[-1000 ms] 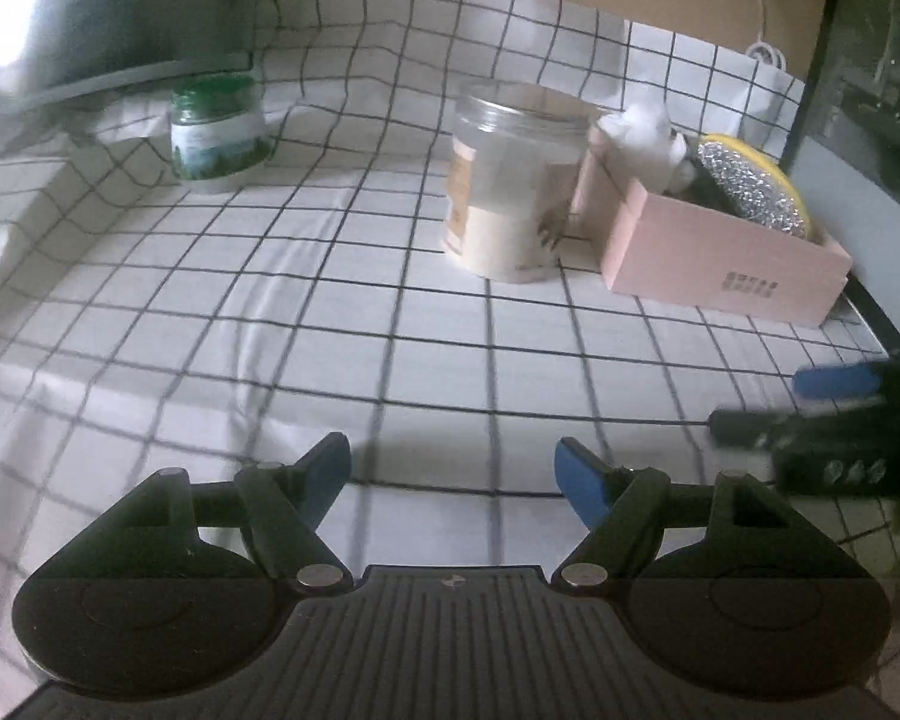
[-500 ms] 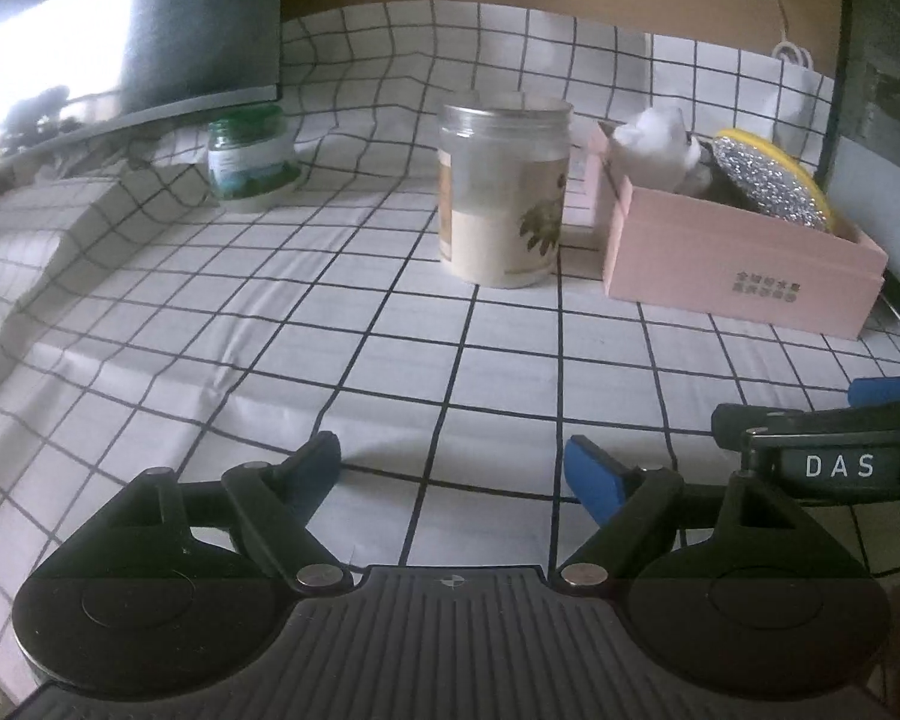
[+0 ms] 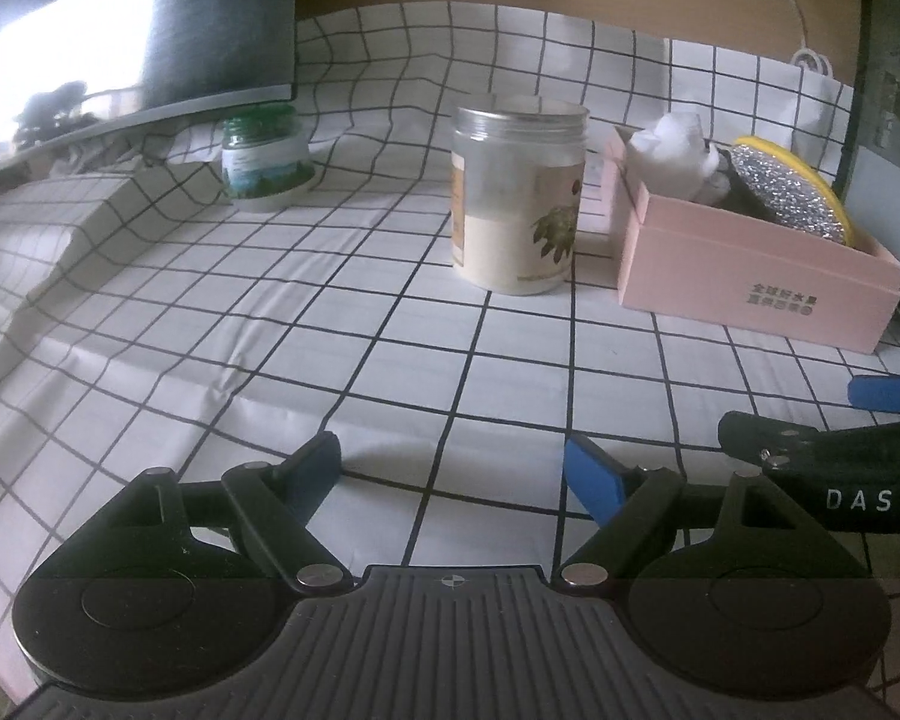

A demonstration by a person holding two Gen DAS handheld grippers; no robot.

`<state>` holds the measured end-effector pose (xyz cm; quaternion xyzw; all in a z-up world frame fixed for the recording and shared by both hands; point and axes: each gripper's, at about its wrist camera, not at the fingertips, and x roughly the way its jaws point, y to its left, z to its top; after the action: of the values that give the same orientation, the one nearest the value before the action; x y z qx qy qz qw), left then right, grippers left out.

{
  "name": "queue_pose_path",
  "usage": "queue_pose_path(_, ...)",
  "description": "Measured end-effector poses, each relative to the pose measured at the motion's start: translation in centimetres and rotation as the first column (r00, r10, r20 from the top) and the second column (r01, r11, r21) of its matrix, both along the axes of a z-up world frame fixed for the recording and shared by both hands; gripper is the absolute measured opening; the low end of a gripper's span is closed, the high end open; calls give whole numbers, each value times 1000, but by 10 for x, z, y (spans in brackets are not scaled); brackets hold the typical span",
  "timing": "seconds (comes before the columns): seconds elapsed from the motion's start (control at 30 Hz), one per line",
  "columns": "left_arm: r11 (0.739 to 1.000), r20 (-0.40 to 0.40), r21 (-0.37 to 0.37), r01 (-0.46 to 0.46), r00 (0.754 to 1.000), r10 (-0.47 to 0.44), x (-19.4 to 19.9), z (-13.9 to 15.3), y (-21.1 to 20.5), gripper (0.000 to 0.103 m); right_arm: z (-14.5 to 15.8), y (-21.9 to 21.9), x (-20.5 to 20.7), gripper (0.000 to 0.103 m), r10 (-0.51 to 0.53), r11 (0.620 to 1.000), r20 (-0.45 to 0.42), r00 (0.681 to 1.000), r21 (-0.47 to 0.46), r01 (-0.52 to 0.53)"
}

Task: Organize soft objects

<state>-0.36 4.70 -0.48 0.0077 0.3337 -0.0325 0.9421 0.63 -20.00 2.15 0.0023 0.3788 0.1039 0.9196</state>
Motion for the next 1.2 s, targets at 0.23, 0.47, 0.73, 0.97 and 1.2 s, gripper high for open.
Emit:
queue_pose_path(0.23, 1000, 2, -1, -10, 1000, 10, 0, 0, 0, 87, 0, 0, -1, 103, 0, 1000, -1, 1000, 0, 0)
queue_pose_path(0.47, 1000, 3, -1, -10, 1000, 10, 0, 0, 1, 87, 0, 0, -1, 103, 0, 1000, 0, 1000, 0, 0)
queue_pose_path(0.73, 1000, 3, -1, -6, 1000, 6, 0, 0, 2, 87, 0, 0, -1, 103, 0, 1000, -1, 1000, 0, 0)
queue_pose_path(0.97, 1000, 3, -1, -6, 1000, 6, 0, -1, 2, 87, 0, 0, 0, 103, 0, 1000, -1, 1000, 0, 0)
queue_pose_path(1.2, 1000, 3, -1, -6, 1000, 6, 0, -1, 2, 87, 1, 0, 0, 103, 0, 1000, -1, 1000, 0, 0)
